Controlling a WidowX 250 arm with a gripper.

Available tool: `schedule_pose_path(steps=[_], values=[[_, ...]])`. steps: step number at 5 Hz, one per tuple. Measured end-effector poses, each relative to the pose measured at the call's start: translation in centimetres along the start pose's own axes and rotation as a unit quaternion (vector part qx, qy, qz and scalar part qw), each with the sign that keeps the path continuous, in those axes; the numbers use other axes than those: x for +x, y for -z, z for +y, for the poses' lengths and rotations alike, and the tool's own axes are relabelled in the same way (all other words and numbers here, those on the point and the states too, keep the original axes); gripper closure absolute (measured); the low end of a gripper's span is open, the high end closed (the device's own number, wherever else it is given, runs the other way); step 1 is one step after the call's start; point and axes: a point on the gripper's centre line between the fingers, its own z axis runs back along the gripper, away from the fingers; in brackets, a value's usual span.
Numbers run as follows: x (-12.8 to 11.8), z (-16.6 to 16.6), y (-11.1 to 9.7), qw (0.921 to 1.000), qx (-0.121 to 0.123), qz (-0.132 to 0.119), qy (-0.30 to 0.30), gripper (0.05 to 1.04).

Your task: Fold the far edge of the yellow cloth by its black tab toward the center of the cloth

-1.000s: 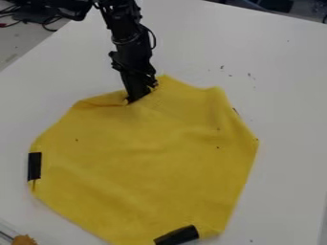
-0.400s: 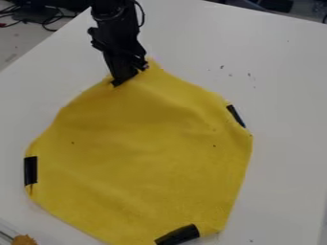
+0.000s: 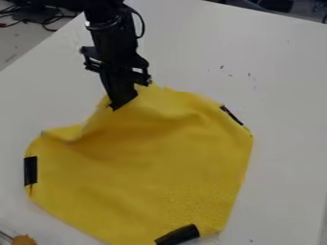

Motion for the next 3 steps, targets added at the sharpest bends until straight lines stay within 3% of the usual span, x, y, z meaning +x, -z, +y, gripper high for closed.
schedule_pose_path(steps=[1,2,3], values=[[-2.3,-1.9,0.2,0.9987,0.002,-0.047,-0.018,1.028],[-3.9,-3.4,1.1,0.9969,0.010,-0.070,-0.036,1.028],[-4.8,-3.8,2.1,0.9964,0.003,-0.069,-0.049,1.028]])
